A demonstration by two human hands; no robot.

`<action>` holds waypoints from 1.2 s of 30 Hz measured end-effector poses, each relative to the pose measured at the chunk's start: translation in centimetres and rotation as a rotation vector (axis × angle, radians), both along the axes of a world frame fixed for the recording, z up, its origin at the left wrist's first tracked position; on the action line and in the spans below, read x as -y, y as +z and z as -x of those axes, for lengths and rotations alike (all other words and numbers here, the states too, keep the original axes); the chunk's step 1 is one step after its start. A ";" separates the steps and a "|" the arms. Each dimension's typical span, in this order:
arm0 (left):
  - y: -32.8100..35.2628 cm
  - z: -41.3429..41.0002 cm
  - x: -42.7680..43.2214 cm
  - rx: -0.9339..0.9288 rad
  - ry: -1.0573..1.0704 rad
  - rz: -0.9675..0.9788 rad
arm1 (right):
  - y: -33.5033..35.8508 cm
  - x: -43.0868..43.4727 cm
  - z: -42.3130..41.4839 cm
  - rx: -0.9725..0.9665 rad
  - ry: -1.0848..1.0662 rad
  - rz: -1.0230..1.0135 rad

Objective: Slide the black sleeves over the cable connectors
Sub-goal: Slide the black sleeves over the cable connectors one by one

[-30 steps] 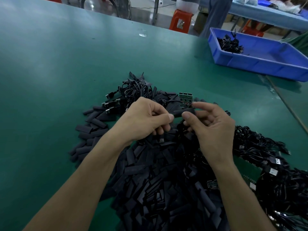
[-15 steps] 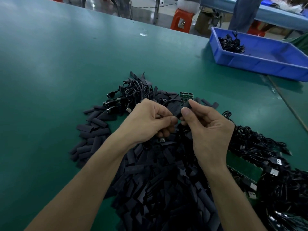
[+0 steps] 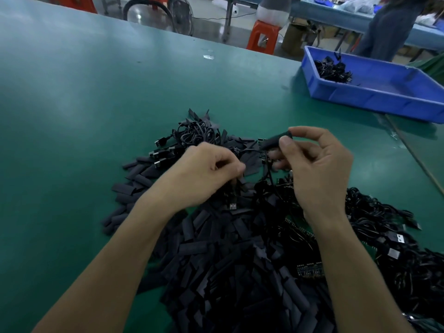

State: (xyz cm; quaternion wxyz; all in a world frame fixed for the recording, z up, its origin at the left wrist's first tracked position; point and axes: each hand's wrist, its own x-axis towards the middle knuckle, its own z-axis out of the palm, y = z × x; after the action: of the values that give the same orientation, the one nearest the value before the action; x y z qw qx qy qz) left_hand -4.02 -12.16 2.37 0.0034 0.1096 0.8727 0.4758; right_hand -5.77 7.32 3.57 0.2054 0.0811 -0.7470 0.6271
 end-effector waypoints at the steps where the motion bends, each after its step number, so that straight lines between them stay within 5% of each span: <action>1: 0.1 0.1 0.1 -0.025 0.059 -0.072 | 0.2 -0.2 0.2 -0.038 -0.045 -0.060; 4: 0.0 1.4 0.6 -0.107 0.313 -0.208 | 0.6 -0.5 1.1 -0.104 -0.110 -0.303; 9: 0.3 5.0 2.0 -0.139 0.607 -0.056 | -0.1 -0.4 2.3 0.116 0.047 -0.741; 18: -1.3 8.7 2.4 0.077 0.743 0.133 | -1.4 -1.5 2.2 0.262 0.242 -0.292; 20: -1.3 8.4 2.0 0.003 0.768 0.188 | -1.7 -1.7 2.2 0.272 0.292 -0.258; 23: -0.5 6.8 0.6 -0.347 0.744 0.226 | -2.0 -1.9 2.2 0.300 0.294 -0.195; 26: 0.3 4.4 -2.0 -0.517 0.484 0.039 | -2.1 -2.0 2.1 0.318 0.304 -0.100; 30: -0.8 2.3 -4.4 -0.203 0.147 -0.237 | -2.1 -1.9 1.8 0.320 0.348 0.049; 36: -2.0 2.1 -5.2 0.057 0.047 -0.582 | -2.1 -2.4 1.5 0.357 0.471 0.136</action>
State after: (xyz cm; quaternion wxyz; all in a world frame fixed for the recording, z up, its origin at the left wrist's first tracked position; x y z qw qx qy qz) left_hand -6.08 -7.01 0.34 -0.0148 0.0722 0.7014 0.7089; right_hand -7.28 9.74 1.50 -0.0753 0.1269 -0.6881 0.7104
